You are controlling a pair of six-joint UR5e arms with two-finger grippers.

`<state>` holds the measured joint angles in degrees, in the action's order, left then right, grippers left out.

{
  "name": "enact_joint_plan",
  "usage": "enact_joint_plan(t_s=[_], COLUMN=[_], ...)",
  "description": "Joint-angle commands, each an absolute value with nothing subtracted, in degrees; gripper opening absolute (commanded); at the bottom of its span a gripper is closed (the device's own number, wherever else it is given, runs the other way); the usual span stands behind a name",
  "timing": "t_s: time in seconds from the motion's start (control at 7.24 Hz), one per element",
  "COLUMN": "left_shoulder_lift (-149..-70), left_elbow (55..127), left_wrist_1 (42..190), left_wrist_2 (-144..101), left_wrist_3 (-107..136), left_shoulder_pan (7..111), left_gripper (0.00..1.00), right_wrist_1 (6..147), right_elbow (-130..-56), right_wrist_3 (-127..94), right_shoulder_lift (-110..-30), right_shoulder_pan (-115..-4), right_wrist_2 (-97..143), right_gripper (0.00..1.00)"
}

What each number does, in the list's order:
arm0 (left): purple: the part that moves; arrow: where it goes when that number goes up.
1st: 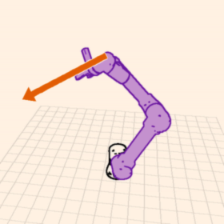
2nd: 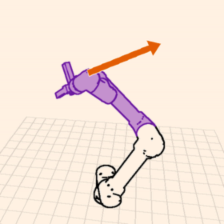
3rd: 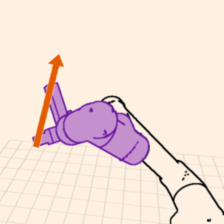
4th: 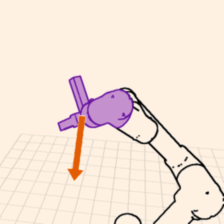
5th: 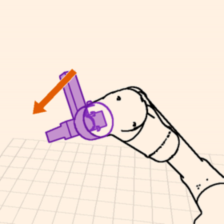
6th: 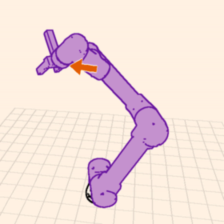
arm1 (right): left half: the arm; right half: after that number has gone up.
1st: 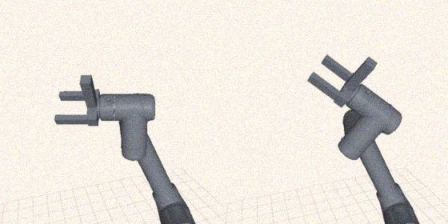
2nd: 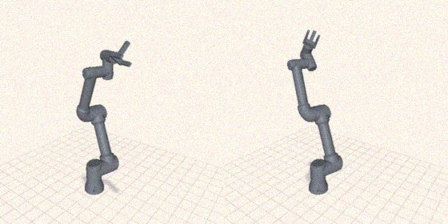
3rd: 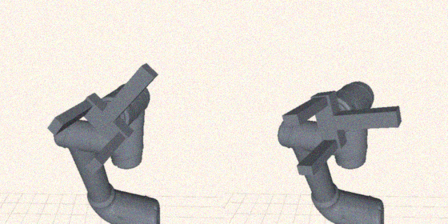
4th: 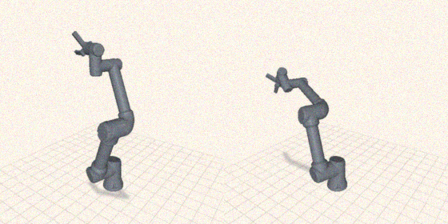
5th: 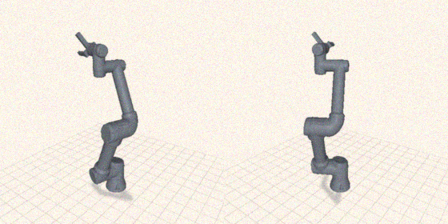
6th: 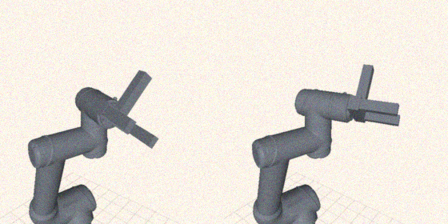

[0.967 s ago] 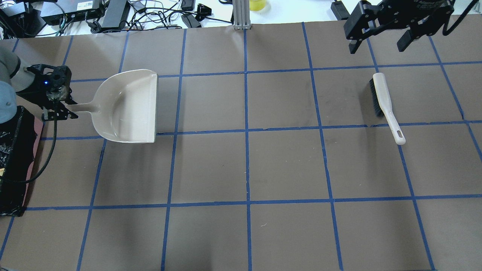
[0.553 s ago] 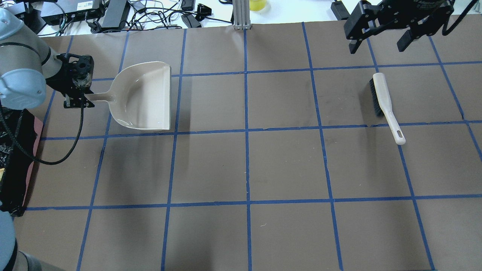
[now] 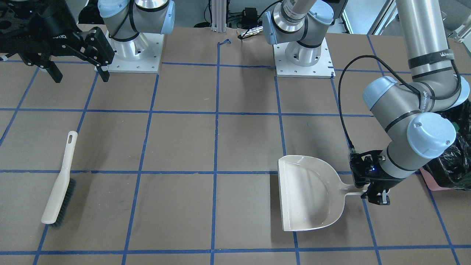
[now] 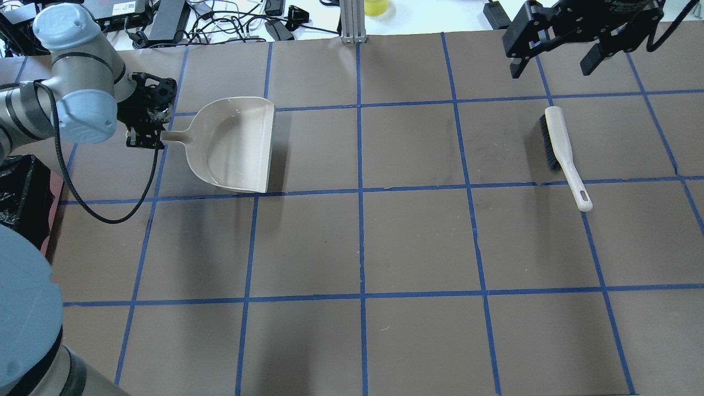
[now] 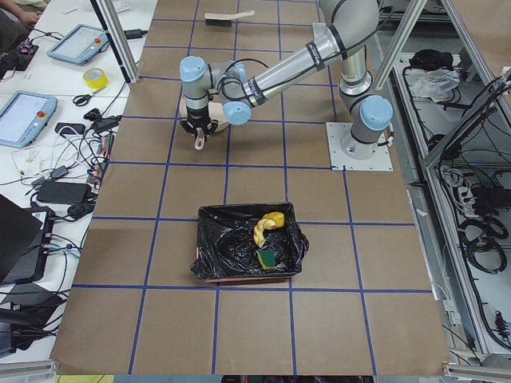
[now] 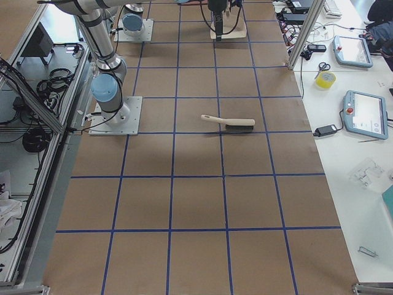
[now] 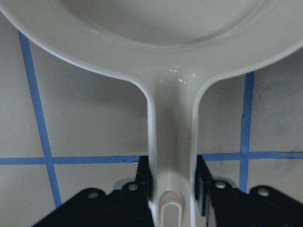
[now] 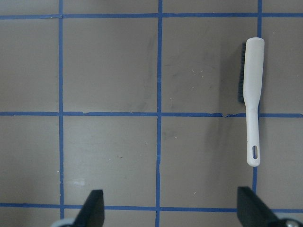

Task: Sweep and dump trash into bin
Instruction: 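Carry the upright dustpan farther from the robot with the left gripper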

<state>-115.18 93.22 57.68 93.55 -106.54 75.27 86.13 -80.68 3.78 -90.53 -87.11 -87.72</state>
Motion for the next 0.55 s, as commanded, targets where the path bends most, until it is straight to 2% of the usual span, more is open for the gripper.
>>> enact_joint_plan(t_s=[0.0, 0.41], left_shoulder_lift=[-116.6, -119.7], left_elbow=[91.4, 89.6], left_wrist_1=[58.0, 57.5], left_wrist_2=[93.6, 93.6], left_wrist_3=[-106.1, -104.9], left_shoulder_pan=[75.7, 76.4], left_gripper=[0.06, 0.06], right_wrist_1=[86.1, 86.1], right_elbow=[-80.7, -80.7], right_wrist_3=[3.8, 3.8], right_shoulder_lift=[-90.5, -90.5], right_shoulder_pan=[-87.2, -87.1], right_wrist_2=[-87.7, -87.7], right_gripper=[1.0, 1.0])
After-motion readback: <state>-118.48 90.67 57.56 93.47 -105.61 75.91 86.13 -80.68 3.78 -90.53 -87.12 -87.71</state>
